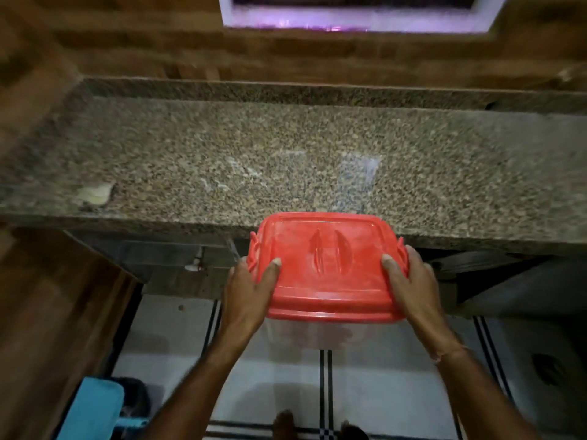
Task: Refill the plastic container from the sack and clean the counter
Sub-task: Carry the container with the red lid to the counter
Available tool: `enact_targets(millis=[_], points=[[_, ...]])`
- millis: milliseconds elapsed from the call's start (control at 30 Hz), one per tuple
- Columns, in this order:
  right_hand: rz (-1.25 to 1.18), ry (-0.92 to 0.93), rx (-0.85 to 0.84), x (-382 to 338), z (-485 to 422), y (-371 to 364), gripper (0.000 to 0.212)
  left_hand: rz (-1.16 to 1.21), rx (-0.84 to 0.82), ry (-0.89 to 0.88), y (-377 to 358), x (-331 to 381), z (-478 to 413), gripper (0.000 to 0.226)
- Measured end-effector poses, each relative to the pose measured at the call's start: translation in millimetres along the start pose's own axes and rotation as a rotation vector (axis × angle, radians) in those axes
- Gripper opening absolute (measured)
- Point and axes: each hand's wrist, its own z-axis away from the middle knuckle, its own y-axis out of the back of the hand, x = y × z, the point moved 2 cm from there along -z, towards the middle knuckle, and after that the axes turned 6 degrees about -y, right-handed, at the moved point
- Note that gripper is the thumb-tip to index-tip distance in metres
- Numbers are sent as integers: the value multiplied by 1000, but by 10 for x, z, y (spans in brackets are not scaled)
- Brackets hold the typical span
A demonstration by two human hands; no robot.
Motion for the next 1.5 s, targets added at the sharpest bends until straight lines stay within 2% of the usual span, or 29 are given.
enact_targets(millis=[133,267,400,500,700,867,933,1000,1133,1200,1333,1400,1500], points=[[-41,122,84,-550,-195,303,55,52,33,-78,231,490,-367,70],[-113,188,162,-999,-621,530,56,26,38,-162,238,959,-881,69],[-141,207,157,-1241,-1280,584,62,24,29,-209,-36,1301,-1481,77],[-153,216,153,-1334,-1873,570,52,-5,44,-212,-338,1492,-1928,85],[-100,179,100,-1519,-2865,457,52,-32,48,-154,-878,1673,-2787,80],[-58,176,37,-1777,-3426,353,49,7,81,-105,-1051,1726,-3335,61],[-58,161,13,-1846,-3612,293,46,-10,81,-69,-1083,1769,-3531,61],[-59,131,25,-1883,-3770,250,43,-29,69,-5,-1071,1801,-3733,70],[-66,33,16,-1933,-3989,254,42,59,-66,74,-971,1779,-3995,101],[-50,19,37,-1907,-4066,249,42,90,-123,48,-959,1787,-4053,98],[10,34,64,-1883,-4226,146,47,55,-59,80,-922,1740,-4159,78],[-125,-4,44,-1848,-4293,124,47,200,-46,164,-908,1622,-4193,64],[-443,-205,-101,-1701,-4353,19,34,421,-98,315,-901,1362,-4206,53]])
